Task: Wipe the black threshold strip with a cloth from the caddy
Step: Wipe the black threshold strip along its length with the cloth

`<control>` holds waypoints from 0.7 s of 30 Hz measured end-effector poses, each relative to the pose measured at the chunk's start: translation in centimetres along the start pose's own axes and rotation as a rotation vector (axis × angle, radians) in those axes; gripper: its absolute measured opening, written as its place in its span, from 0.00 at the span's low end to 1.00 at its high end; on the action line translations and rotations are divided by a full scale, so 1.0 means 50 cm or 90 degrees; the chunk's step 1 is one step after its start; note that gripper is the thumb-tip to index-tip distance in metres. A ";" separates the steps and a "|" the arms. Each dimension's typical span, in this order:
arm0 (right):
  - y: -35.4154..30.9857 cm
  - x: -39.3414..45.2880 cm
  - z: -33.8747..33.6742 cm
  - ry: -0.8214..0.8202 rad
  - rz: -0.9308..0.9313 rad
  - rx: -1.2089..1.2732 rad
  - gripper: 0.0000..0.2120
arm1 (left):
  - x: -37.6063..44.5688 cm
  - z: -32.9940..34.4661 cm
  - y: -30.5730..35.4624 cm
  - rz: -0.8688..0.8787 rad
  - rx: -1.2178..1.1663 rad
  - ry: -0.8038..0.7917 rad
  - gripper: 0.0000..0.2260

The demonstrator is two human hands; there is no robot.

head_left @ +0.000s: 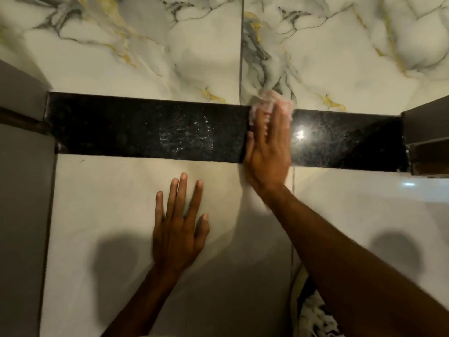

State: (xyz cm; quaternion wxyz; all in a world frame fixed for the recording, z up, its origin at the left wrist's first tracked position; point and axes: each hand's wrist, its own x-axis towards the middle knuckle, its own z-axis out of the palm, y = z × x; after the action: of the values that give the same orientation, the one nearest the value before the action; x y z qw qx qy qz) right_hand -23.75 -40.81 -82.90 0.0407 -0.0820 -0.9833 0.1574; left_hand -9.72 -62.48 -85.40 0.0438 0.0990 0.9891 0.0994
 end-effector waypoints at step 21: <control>-0.133 -0.131 0.027 -0.162 -0.339 0.051 0.30 | -0.064 -0.029 -0.100 -0.166 0.031 0.080 0.30</control>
State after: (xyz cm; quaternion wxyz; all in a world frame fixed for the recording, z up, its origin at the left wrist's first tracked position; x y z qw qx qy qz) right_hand -18.44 -48.60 -82.42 -0.0399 0.2007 -0.9605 0.1888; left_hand -7.69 -68.21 -84.82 -0.0084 -0.0357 0.9965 0.0749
